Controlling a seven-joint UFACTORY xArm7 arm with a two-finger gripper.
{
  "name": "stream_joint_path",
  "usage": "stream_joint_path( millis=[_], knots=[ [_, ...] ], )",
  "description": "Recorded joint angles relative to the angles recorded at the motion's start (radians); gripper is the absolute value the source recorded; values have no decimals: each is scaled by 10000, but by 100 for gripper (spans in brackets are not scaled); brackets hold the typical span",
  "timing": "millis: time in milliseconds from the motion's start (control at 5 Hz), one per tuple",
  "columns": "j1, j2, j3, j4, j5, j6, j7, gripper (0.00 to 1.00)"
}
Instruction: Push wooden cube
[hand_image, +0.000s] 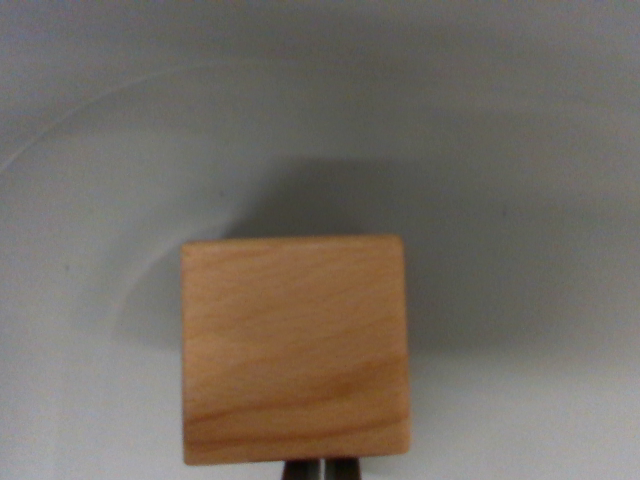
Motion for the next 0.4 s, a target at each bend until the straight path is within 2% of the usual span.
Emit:
stream_joint_path(
  millis=[200,400],
  knots=[
    [0,0,0,0,0,0,0,100],
    [-3,201,-25,338,4,135,-56,100]
  ],
)
